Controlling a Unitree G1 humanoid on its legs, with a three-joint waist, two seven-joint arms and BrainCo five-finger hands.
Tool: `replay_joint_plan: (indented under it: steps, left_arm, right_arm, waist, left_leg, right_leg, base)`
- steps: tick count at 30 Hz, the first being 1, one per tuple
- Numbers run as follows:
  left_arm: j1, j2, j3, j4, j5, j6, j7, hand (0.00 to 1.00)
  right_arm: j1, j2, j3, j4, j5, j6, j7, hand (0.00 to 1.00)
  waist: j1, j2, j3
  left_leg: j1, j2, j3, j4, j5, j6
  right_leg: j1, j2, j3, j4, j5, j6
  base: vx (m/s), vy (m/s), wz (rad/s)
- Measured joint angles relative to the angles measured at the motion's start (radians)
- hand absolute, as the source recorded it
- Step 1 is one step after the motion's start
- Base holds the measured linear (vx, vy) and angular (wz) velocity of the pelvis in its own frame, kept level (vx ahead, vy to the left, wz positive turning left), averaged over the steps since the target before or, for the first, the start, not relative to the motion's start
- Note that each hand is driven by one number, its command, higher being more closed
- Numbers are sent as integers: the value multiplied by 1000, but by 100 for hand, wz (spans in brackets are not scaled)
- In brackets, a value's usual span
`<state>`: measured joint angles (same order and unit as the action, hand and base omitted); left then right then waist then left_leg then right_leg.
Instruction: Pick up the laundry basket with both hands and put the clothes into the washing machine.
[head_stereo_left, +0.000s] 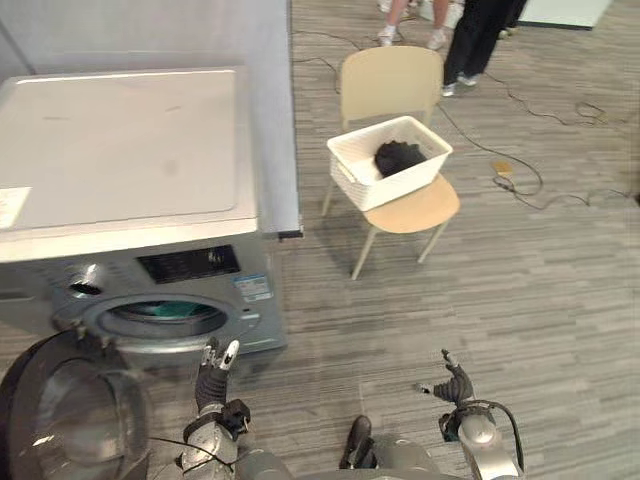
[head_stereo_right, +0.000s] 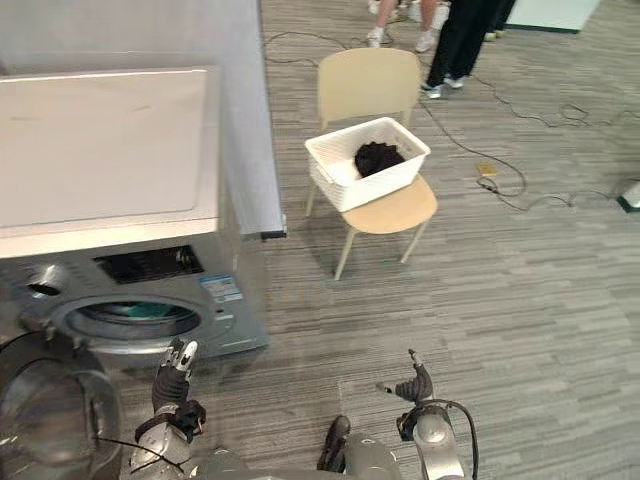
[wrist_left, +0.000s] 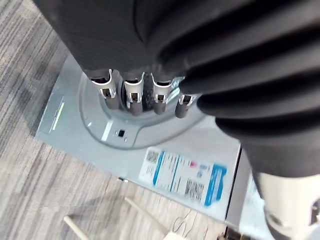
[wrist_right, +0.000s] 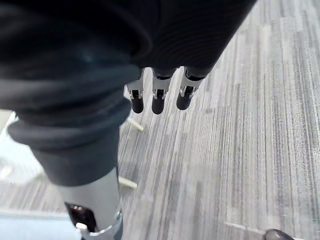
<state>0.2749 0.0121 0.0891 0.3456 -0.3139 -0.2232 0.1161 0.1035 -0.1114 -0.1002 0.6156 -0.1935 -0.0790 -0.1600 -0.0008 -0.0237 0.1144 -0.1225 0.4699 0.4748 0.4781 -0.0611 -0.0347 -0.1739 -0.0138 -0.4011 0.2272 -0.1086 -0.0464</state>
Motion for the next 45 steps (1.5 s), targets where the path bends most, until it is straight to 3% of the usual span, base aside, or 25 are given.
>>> replay_joint_plan:
  steps: [1, 3, 6, 9, 13, 15, 17, 21, 22, 23, 24, 26, 27, 28, 29, 30, 31, 32, 34, 35, 39, 41, 42, 43, 45]
  left_arm:
    - [-9, -23, -20, 24, 55, 0, 22, 0]
    - [-13, -32, -52, 31, 104, -1, 41, 0]
    - [-16, -31, -81, 36, 168, -1, 63, 0]
    - [-75, -29, -95, 82, 178, 2, 81, 0]
    - [-121, 3, -121, 101, 169, 7, 81, 0]
    - [-140, 34, -126, 128, 181, 7, 91, 0]
    - [-145, 63, -115, 143, 193, 10, 114, 0]
    - [-151, 85, -116, 172, 190, 10, 138, 0]
    - [-145, 93, -116, 178, 188, 9, 147, 0]
    - [-143, 100, -115, 178, 183, 8, 147, 0]
    - [-145, 98, -112, 184, 169, 9, 147, 0]
    - [-135, 41, -76, 199, 106, 1, 136, 0]
    - [-122, 26, -65, 199, 43, -2, 119, 0]
    - [-118, 16, -44, 199, 12, -4, 106, 0]
    - [-113, 2, 7, 197, -45, -7, 89, 0]
    - [-99, 2, 48, 193, -84, -9, 76, 0]
    - [-97, 2, 64, 190, -102, -13, 73, 0]
    - [-82, 0, 80, 186, -130, -17, 62, 0]
    - [-56, -1, 80, 153, -148, -26, 58, 0]
    - [-47, -1, 83, 152, -146, -31, 58, 0]
    - [-56, -12, 102, 151, -145, -37, 47, 0]
    - [-53, -15, 112, 145, -141, -38, 35, 0]
    - [-59, -4, 140, 141, -135, -37, 35, 0]
    - [-65, 2, 155, 141, -133, -37, 36, 0]
    - [-68, 2, 171, 143, -124, -36, 37, 0]
  right_arm:
    - [-1, -12, -33, 15, 34, 3, -19, 0]
    - [-5, -16, -56, 23, 58, 4, -41, 0]
    - [-24, -16, -91, 43, 88, 15, -77, 0]
    - [-17, 27, -121, 40, 115, 23, -100, 0]
    - [-22, 75, -116, -46, 143, 20, -109, 0]
    - [-29, 72, -119, -61, 145, 20, -128, 0]
    - [-26, 72, -126, -113, 144, 19, -136, 0]
    - [-25, 71, -187, -222, 144, 17, -183, 0]
    - [-24, 78, -196, -280, 144, 14, -208, 0]
    - [-25, 85, -197, -295, 144, 11, -212, 0]
    - [-31, 83, -196, -305, 144, 10, -212, 0]
    - [-78, 67, -172, -338, 145, 3, -214, 0]
    - [-88, 66, -153, -355, 145, -2, -215, 0]
    - [-95, 67, -133, -358, 146, -6, -212, 0]
    - [-106, 76, -102, -364, 150, -17, -211, 0]
    - [-105, 86, -73, -379, 153, -33, -211, 0]
    - [-105, 87, -62, -391, 154, -37, -212, 0]
    - [-108, 84, -46, -422, 156, -52, -215, 0]
    - [-126, 71, -38, -473, 156, -76, -222, 0]
    - [-156, 61, -32, -485, 156, -87, -225, 0]
    - [-262, 19, -7, -479, 155, -94, -214, 0]
    - [-326, 11, 13, -449, 144, -93, -205, 0]
    - [-364, 27, 40, -404, 142, -93, -206, 0]
    - [-381, 28, 61, -374, 140, -92, -205, 0]
    - [-400, 45, 124, -303, 102, -79, -178, 0]
  waist:
    - [10, -3, 12]
    - [17, 13, 14]
    - [20, 40, 13]
    - [13, 42, 18]
    - [1, 25, 30]
    - [-11, 17, 29]
    - [-12, 15, 29]
    - [-13, 6, 24]
    - [-12, -22, 8]
    - [-13, -48, -3]
    - [-13, -52, -10]
    - [-8, 32, -5]
    - [-8, 43, -8]
    - [-8, 45, -8]
    - [7, 46, -7]
    - [27, 40, -5]
    - [29, 37, -2]
    - [55, 34, 7]
    - [84, 29, 14]
    - [100, 26, 17]
    - [143, 31, 34]
    - [173, 35, 30]
    - [189, -2, 35]
    - [189, -15, 35]
    - [214, -31, 41]
  left_leg:
    - [-60, -19, -99, 181, -51, 20]
    - [-86, -97, -152, 264, -127, -25]
    - [-76, -283, -212, 103, -190, -37]
    - [34, -328, -218, -129, -225, 15]
    - [84, -313, -164, -142, -229, 20]
    - [108, -313, -145, -163, -230, 21]
    - [107, -289, -147, -157, -229, 17]
    - [107, -242, -177, -129, -220, -24]
    - [123, -223, -185, -130, -225, -88]
    - [131, -218, -187, -133, -226, -117]
    - [141, -196, -189, -136, -228, -142]
    - [168, -76, -185, -157, -195, -215]
    - [171, -27, -195, -142, -163, -219]
    - [166, 2, -203, -112, -142, -213]
    - [118, 69, -230, 17, -84, -108]
    - [28, 139, -242, 175, 41, 102]
    - [-16, 169, -249, 255, 79, 199]
    - [-101, 186, -256, 441, 36, 234]
    - [-215, 108, -279, 620, -55, 186]
    - [-265, 23, -275, 648, -103, 134]
    - [-345, -197, -97, 376, -183, 44]
    - [-335, -257, -54, 174, -171, 46]
    - [-325, -267, -56, 172, -199, 147]
    - [-323, -264, -59, 179, -218, 148]
    - [-256, -244, -65, 189, -261, 149]
  right_leg:
    - [47, 21, 42, -53, 19, -20]
    - [70, 36, 88, -89, 36, -31]
    - [75, 69, 172, -135, 74, -30]
    - [77, 89, 204, -132, 76, -14]
    - [-26, 42, 158, 141, -26, 87]
    - [-77, -99, -12, 298, -93, 44]
    - [-100, -187, -28, 323, -106, 58]
    - [-101, -321, 93, 214, -31, 131]
    - [-84, -354, 161, 137, 95, 160]
    - [-70, -362, 168, 123, 122, 202]
    - [-52, -346, 161, 124, 57, 257]
    - [-64, -235, 132, 187, -25, 209]
    - [-83, -188, 127, 250, -87, 179]
    - [-81, -162, 123, 268, -113, 159]
    - [-56, -102, 115, 266, -141, 122]
    - [-3, -51, 106, 216, -148, 87]
    - [36, -29, 101, 178, -147, 74]
    - [102, 4, 97, 118, -141, 41]
    - [178, 32, 93, 34, -131, 14]
    - [211, 42, 93, -8, -128, 8]
    - [306, 69, 62, -126, -135, -3]
    - [313, 93, 76, -132, -158, 7]
    - [317, 97, 93, -113, -185, 19]
    - [305, 94, 92, -74, -192, 26]
    - [213, 56, 82, 262, -199, 115]
  base:
    - [108, -121, -69]
    - [112, -60, -92]
    - [110, 34, -92]
    - [156, 34, -44]
    - [26, 36, -28]
    - [17, -38, -7]
    - [87, -165, -15]
    - [157, -361, 5]
    - [205, -494, 8]
    - [219, -539, 6]
    - [178, -460, -12]
    - [187, -508, -34]
    - [175, -480, -33]
    - [234, -606, -38]
    - [222, -527, -40]
    - [232, -495, -30]
    - [263, -433, -9]
    - [287, -363, 6]
    - [284, -330, 4]
    - [288, -240, 8]
    - [375, -154, 18]
    - [403, -60, -15]
    - [429, -66, -13]
    - [534, -49, 8]
    - [415, 6, 16]
